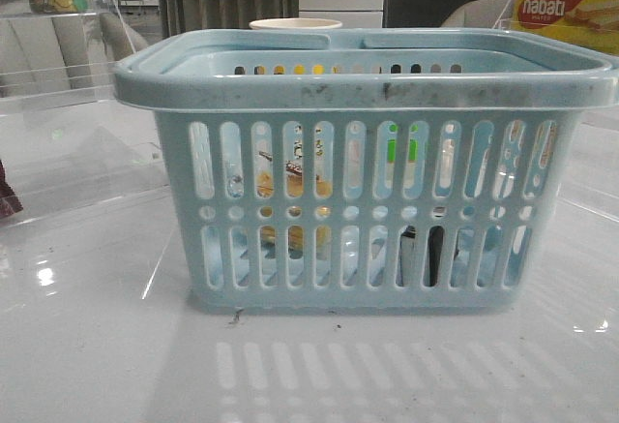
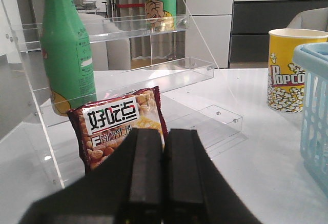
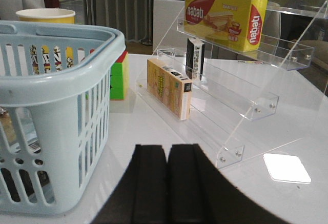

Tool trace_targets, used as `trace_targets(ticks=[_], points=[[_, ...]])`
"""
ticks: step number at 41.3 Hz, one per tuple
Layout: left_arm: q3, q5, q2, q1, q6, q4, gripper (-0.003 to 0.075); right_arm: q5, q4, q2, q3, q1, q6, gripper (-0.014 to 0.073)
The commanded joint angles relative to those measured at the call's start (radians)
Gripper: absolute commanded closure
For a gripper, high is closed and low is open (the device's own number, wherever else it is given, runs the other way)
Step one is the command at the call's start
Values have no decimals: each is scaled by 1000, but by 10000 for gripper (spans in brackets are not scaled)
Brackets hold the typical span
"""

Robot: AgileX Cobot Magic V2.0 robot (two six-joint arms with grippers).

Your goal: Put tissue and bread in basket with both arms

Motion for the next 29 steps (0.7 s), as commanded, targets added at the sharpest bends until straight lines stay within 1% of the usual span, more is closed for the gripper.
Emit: trace_targets(ticks=[1, 29], points=[[-1, -89, -18, -7, -3, -10, 629, -111, 15, -19, 1, -6, -1, 566], [-1, -89, -18, -7, -3, -10, 629, -116, 15, -19, 1, -6, -1, 566]])
